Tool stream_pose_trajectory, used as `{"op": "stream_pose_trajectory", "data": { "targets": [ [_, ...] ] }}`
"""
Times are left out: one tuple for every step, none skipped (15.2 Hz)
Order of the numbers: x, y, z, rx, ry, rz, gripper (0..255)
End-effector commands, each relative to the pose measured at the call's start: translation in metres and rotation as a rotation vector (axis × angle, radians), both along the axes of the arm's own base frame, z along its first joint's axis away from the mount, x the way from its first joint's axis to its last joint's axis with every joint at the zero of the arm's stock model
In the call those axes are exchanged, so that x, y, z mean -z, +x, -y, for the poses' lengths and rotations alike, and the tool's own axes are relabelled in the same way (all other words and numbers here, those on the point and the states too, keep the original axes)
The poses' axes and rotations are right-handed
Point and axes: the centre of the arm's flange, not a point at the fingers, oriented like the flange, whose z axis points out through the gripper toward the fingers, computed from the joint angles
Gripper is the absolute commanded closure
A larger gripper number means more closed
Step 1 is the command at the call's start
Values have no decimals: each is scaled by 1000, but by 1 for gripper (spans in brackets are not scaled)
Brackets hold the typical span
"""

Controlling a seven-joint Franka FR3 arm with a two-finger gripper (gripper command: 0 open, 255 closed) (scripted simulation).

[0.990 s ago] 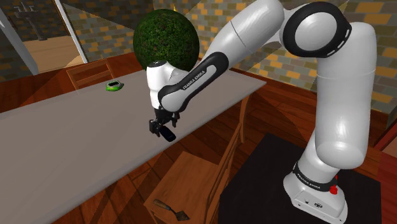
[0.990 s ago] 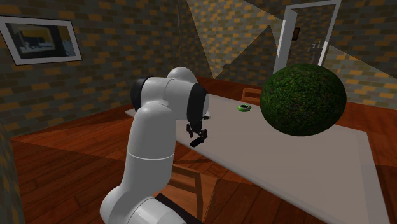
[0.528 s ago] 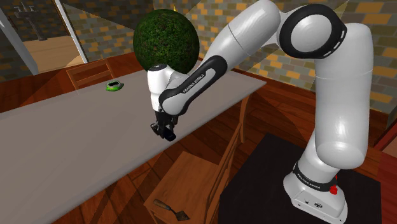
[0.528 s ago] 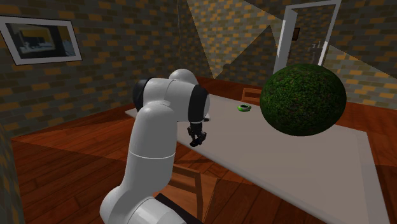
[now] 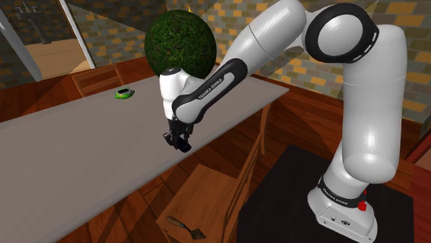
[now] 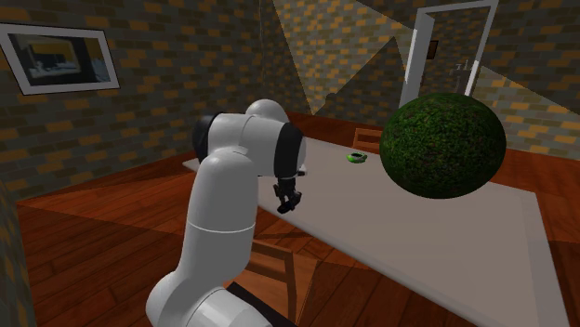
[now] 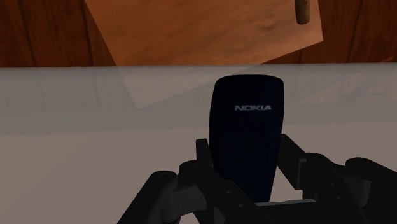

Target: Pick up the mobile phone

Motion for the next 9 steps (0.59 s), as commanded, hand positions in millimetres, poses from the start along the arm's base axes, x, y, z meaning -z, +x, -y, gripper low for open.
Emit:
{"op": "stream_pose_trajectory", "data": {
  "targets": [
    [-10, 0, 0, 0, 0, 0, 255],
    [-15, 0, 0, 0, 0, 0, 255],
    [-20, 0, 0, 0, 0, 0, 255],
    [-25, 0, 0, 0, 0, 0, 255],
    [-31, 0, 0, 0, 0, 0, 255],
    [-36, 0, 0, 0, 0, 0, 255],
    [-41, 0, 0, 0, 0, 0, 255],
    [-47, 0, 0, 0, 0, 0, 255],
    [-52, 0, 0, 0, 0, 0, 255]
  ]
}}
